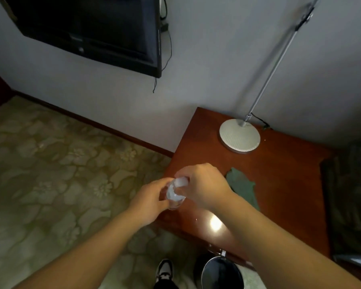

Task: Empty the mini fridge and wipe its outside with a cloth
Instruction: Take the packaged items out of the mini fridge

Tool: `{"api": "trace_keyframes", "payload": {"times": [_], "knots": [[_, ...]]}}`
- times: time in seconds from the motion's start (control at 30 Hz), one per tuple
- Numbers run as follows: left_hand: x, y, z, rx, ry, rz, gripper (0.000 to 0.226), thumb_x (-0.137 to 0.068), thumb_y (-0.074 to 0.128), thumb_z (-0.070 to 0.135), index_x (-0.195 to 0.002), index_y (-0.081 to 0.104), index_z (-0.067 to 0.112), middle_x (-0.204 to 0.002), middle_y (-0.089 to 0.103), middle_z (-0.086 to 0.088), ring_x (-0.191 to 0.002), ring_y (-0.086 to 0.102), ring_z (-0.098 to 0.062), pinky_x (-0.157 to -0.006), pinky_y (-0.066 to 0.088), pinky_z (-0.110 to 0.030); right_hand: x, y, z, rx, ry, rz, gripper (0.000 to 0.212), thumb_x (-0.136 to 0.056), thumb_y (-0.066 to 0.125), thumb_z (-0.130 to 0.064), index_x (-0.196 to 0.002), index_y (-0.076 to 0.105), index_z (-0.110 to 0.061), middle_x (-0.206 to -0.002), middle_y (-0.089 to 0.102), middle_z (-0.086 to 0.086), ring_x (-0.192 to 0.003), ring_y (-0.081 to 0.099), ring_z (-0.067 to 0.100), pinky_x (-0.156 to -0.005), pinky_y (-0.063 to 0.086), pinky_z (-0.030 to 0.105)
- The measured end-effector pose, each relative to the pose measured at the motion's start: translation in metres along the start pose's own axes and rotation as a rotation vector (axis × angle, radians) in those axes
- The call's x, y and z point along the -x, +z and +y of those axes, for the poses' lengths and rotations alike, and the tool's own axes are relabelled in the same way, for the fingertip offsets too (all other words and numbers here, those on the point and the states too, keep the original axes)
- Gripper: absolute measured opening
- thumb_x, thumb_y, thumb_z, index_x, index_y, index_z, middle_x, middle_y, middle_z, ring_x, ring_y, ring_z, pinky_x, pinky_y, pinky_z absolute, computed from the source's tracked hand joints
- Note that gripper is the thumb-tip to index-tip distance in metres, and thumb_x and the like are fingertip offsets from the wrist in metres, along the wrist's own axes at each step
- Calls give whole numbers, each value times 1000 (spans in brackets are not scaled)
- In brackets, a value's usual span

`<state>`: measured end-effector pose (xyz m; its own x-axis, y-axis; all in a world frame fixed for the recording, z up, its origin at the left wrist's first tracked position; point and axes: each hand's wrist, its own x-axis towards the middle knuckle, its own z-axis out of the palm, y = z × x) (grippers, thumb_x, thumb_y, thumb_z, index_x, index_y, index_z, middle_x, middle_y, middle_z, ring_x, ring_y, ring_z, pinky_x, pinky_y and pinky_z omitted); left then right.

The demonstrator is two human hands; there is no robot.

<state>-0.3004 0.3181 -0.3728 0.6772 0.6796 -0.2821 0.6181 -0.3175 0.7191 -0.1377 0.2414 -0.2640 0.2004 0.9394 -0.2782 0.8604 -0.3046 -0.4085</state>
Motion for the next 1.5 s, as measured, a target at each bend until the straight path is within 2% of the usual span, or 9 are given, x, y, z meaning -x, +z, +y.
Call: {"api": "trace_keyframes", "payload": {"times": [0.17,0.3,0.47,0.67,0.77,0.87,1.07,1.3,1.5], "knots": [[-22,-4,-38,13,-22,-65,60,-77,81,49,-131,57,41,-121,62,26,-109,58,5,-89,50,-20,-36,33,-7,25,-3,-50,26,-83,68,-37,-108,73,-33,-99,73,-7,-89,65,16,-69,44,28],[-29,-6,-49,49,-40,-61,54,-75,79,55,-124,58,45,-116,65,27,-107,61,6,-90,54,-29,-51,46,-8,6,1,-7,11,-81,66,-35,-89,69,-28,-81,68,-6,-73,61,16,-64,51,37],[-28,-14,-45,-36,-3,-112,56,-80,78,48,-131,55,42,-121,61,26,-110,57,6,-92,50,-22,-50,42,-5,-58,4,-34,19,-75,71,-43,-90,71,-31,-82,68,-11,-71,60,8,-62,52,34],[-21,-27,-35,-155,29,-129,60,-82,76,47,-136,50,43,-130,58,24,-119,54,2,-100,51,-32,-28,36,1,-124,31,-29,20,-78,72,-39,-95,73,-28,-87,72,-8,-76,64,10,-69,55,39],[-17,-42,-21,-215,58,-112,66,-80,75,47,-140,46,44,-138,55,21,-125,52,-1,-105,48,-35,-16,24,5,-131,44,15,35,-84,73,-37,-117,71,-27,-109,74,-5,-97,68,13,-85,56,33],[-11,-63,8,-308,144,-52,76,-80,77,42,-147,41,41,-146,48,18,-136,43,-6,-112,40,-34,5,2,19,-161,81,77,51,-85,75,-43,-133,64,-27,-128,68,-6,-115,64,11,-97,49,25],[5,-58,107,-380,339,-49,80,-84,72,53,-151,31,43,-147,35,26,-140,31,0,-117,32,-31,92,-42,80,-163,189,260,56,-84,72,-53,-135,61,-32,-138,59,-15,-128,52,5,-102,35,17],[22,61,241,-390,607,-125,74,-86,69,53,-150,35,41,-151,40,20,-141,33,-2,-118,31,-31,247,-67,176,-160,393,454,55,-86,70,-54,-137,59,-33,-139,58,-16,-129,52,4,-106,38,20],[64,188,350,-353,798,-245,67,-92,64,50,-151,33,42,-151,36,23,-141,31,0,-116,29,-24,395,-71,263,-212,618,537,52,-87,70,-54,-135,61,-35,-136,60,-15,-125,54,6,-94,36,17]]}}
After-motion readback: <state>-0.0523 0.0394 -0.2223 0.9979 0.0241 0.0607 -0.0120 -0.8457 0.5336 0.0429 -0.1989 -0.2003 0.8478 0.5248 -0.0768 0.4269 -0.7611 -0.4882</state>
